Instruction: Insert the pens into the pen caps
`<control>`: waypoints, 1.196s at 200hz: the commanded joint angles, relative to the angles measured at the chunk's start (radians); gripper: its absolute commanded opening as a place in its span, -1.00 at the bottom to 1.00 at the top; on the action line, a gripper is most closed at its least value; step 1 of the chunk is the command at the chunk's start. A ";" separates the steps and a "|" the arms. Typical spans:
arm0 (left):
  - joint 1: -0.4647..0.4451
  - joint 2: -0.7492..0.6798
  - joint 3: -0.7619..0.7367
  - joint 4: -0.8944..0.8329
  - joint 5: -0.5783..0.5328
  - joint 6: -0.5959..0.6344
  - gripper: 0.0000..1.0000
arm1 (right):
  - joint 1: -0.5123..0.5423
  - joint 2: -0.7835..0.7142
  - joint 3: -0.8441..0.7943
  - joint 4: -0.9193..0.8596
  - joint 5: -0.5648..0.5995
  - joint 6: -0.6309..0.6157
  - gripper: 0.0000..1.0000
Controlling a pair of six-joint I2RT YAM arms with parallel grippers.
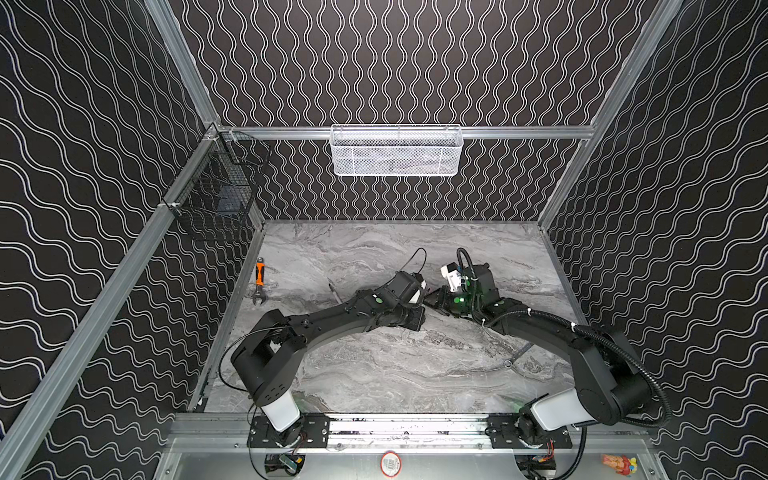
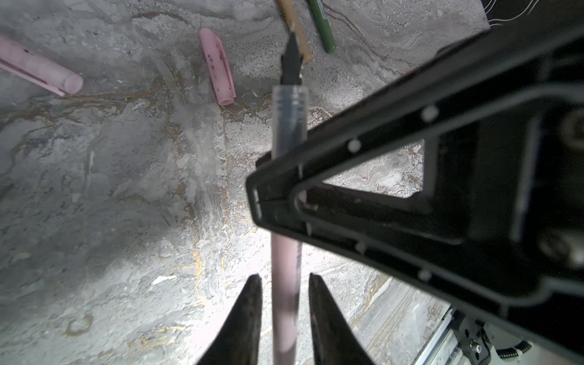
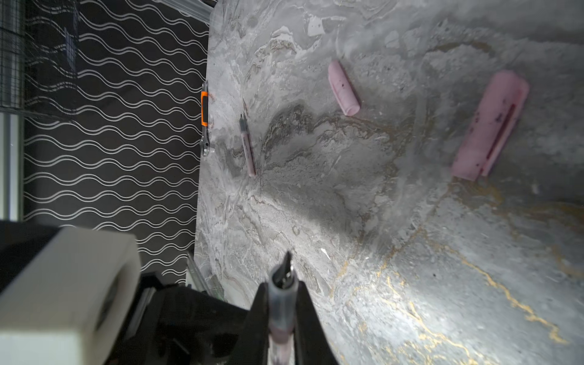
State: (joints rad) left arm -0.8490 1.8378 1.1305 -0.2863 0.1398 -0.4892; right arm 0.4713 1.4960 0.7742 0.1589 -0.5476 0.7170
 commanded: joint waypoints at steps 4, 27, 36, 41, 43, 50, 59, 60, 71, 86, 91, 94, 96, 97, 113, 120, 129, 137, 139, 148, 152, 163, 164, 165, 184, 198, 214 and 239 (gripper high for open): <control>0.002 0.005 0.005 0.012 0.019 0.042 -0.44 | 0.013 0.000 0.014 -0.021 0.014 -0.025 -0.80; 0.001 0.009 0.015 0.005 0.011 0.054 -0.48 | 0.023 0.001 0.022 -0.029 0.012 -0.034 -0.80; 0.002 0.007 0.015 0.003 0.009 0.058 -0.53 | 0.024 0.001 0.023 -0.033 0.014 -0.037 -0.80; 0.002 0.005 0.015 0.003 0.007 0.060 -0.56 | 0.024 0.000 0.024 -0.036 0.015 -0.039 -0.80; 0.002 0.004 0.015 0.003 0.005 0.060 -0.57 | 0.025 0.000 0.025 -0.037 0.015 -0.040 -0.80; 0.001 0.001 0.015 0.004 0.006 0.062 -0.60 | 0.027 0.000 0.026 -0.041 0.015 -0.043 -0.80; 0.002 0.000 0.019 0.004 0.002 0.067 -0.65 | 0.026 -0.002 0.026 -0.043 0.017 -0.045 -0.80; 0.002 -0.001 0.019 0.002 0.002 0.068 -0.65 | 0.028 -0.002 0.025 -0.043 0.018 -0.044 -0.80; 0.002 -0.001 0.021 -0.002 0.005 0.072 -0.68 | 0.030 -0.002 0.023 -0.043 0.020 -0.044 -0.80; 0.002 -0.003 0.021 -0.001 0.004 0.076 -0.72 | 0.029 -0.004 0.023 -0.040 0.017 -0.040 -0.80; 0.002 -0.007 0.018 0.001 0.006 0.078 -0.74 | 0.028 -0.005 0.025 -0.040 0.015 -0.040 -0.78; 0.002 -0.008 0.016 0.002 0.006 0.079 -0.75 | 0.029 -0.006 0.026 -0.039 0.014 -0.040 -0.77; 0.002 -0.009 0.015 0.003 0.006 0.080 -0.75 | 0.029 -0.006 0.026 -0.039 0.014 -0.040 -0.76; 0.002 -0.011 0.015 0.004 0.006 0.081 -0.75 | 0.029 -0.006 0.026 -0.040 0.014 -0.040 -0.75; 0.002 -0.022 0.009 0.007 0.001 0.085 -0.79 | 0.029 -0.008 0.043 -0.061 0.006 -0.046 -0.47; 0.002 -0.031 0.007 0.009 -0.006 0.088 -0.79 | 0.028 -0.017 0.053 -0.071 -0.002 -0.048 -0.40; 0.003 -0.043 0.006 0.007 -0.024 0.092 -0.79 | 0.029 -0.037 0.068 -0.081 -0.012 -0.048 -0.27; 0.005 -0.054 0.008 0.003 -0.045 0.099 -0.80 | 0.026 -0.055 0.085 -0.097 -0.016 -0.046 -0.19; 0.005 -0.055 0.009 0.001 -0.051 0.101 -0.81 | 0.026 -0.062 0.090 -0.103 -0.017 -0.047 -0.18; 0.011 -0.068 0.010 0.002 -0.071 0.105 -0.82 | 0.016 -0.088 0.118 -0.135 -0.009 -0.053 -0.12; 0.015 -0.074 0.008 0.006 -0.080 0.104 -0.83 | 0.012 -0.102 0.130 -0.151 0.000 -0.054 -0.10; 0.034 -0.099 -0.004 0.031 -0.094 0.100 -0.82 | -0.006 -0.143 0.157 -0.182 0.015 -0.057 -0.07; 0.036 -0.103 -0.006 0.034 -0.095 0.100 -0.82 | -0.008 -0.146 0.158 -0.184 0.016 -0.057 -0.07; 0.038 -0.107 -0.007 0.036 -0.095 0.100 -0.82 | -0.009 -0.150 0.161 -0.185 0.019 -0.057 -0.07; 0.075 -0.180 -0.041 0.095 -0.130 0.109 -0.82 | -0.029 -0.221 0.175 -0.222 0.115 -0.067 -0.03; 0.107 -0.254 -0.069 0.160 -0.131 0.142 -0.81 | -0.077 -0.239 0.157 -0.225 0.201 -0.076 -0.04; 0.126 -0.351 -0.122 0.293 -0.099 0.220 -0.81 | -0.106 -0.190 0.165 -0.276 0.223 -0.128 -0.07; 0.128 -0.465 -0.211 0.496 -0.057 0.346 -0.79 | -0.110 -0.044 0.210 -0.348 0.266 -0.188 -0.12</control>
State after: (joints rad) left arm -0.7242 1.4368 0.9749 -0.0517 0.0406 -0.2913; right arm 0.3634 1.3651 0.9535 -0.0822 -0.3458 0.6029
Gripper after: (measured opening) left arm 0.140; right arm 0.452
